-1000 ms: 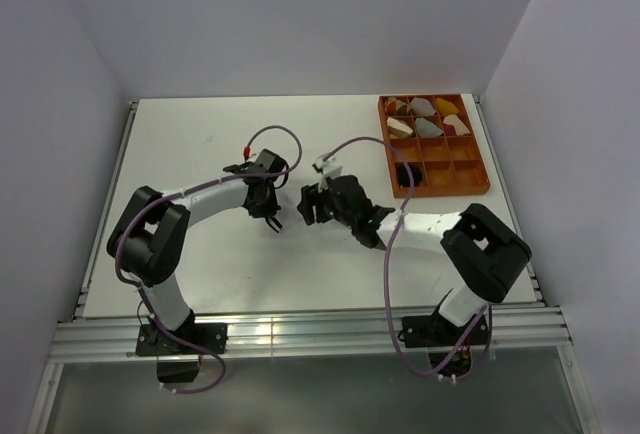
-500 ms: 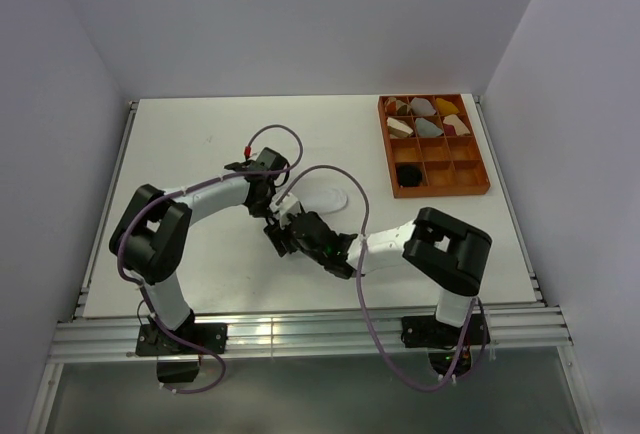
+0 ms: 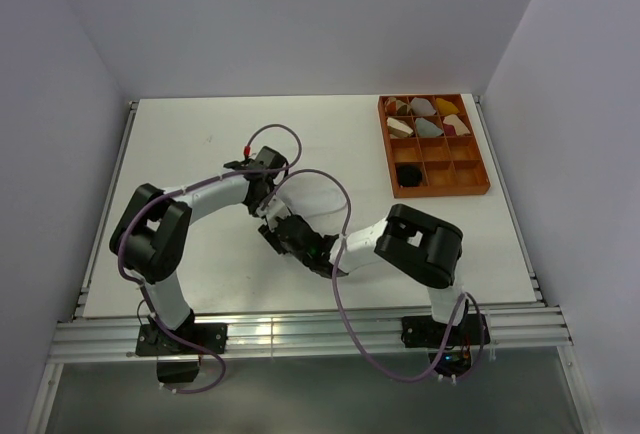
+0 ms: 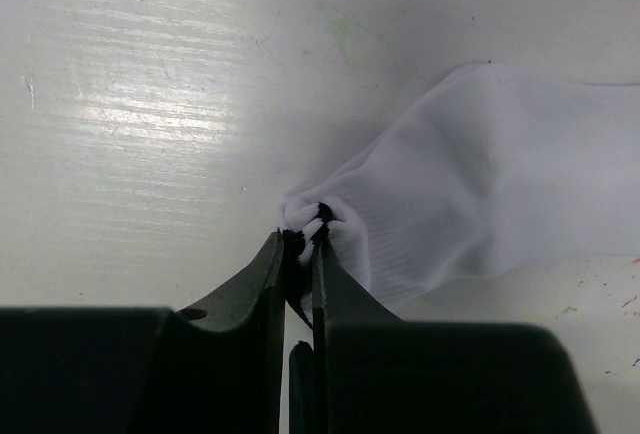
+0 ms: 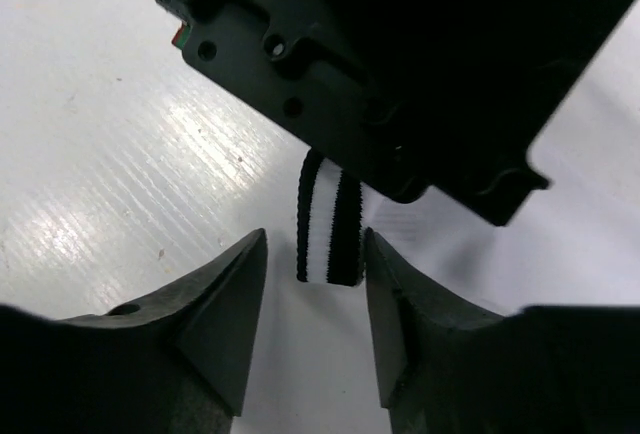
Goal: Roll the socks
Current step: Roll the sock at the center of the board.
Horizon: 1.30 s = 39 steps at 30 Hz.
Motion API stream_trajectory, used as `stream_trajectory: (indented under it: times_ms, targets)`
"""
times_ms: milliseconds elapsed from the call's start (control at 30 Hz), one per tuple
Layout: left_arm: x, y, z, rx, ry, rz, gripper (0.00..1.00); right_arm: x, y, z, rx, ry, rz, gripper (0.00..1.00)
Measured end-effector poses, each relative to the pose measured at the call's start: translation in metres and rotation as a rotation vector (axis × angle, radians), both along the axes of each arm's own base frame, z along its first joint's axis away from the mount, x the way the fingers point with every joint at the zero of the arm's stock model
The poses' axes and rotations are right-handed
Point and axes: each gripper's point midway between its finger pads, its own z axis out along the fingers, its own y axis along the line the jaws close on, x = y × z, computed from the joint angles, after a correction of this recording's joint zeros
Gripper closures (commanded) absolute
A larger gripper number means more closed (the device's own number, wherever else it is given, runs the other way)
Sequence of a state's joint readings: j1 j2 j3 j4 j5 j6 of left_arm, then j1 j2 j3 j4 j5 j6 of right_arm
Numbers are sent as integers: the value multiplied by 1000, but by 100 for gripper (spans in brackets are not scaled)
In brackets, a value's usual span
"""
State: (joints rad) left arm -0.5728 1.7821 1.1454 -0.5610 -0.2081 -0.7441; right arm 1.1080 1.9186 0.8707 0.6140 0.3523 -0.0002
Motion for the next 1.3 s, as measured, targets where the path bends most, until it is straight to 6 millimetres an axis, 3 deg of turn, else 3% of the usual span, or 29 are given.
stream_trajectory:
  times_ms: [167, 367, 533, 567, 733, 767, 933, 1033, 1300]
  targets:
    - [0, 1, 0, -9, 6, 3, 100, 1, 3, -8, -30, -4, -16, 62]
    - [1, 1, 0, -17, 8, 7, 99, 4, 2, -11, -34, -1, -50, 100]
    - [2, 0, 1, -27, -1, 27, 84, 4, 2, -12, -2, 32, -71, 100]
    - [3, 0, 3, -36, -8, 38, 75, 4, 2, -11, 12, 46, -76, 100]
    - [2, 5, 20, -92, -72, 110, 57, 10, -6, -11, 102, 137, -107, 100]
    - [2, 6, 26, -115, -93, 131, 47, 12, -9, -10, 121, 154, -116, 100]
    - [11, 19, 66, -267, -247, 248, 43, 20, -24, -11, 213, 242, -151, 100]
    - [14, 21, 77, -365, -327, 298, 44, 23, -32, -11, 273, 293, -161, 100]
    - [7, 0, 41, -495, -277, 292, 44, 24, -41, -10, 456, 469, -163, 100]
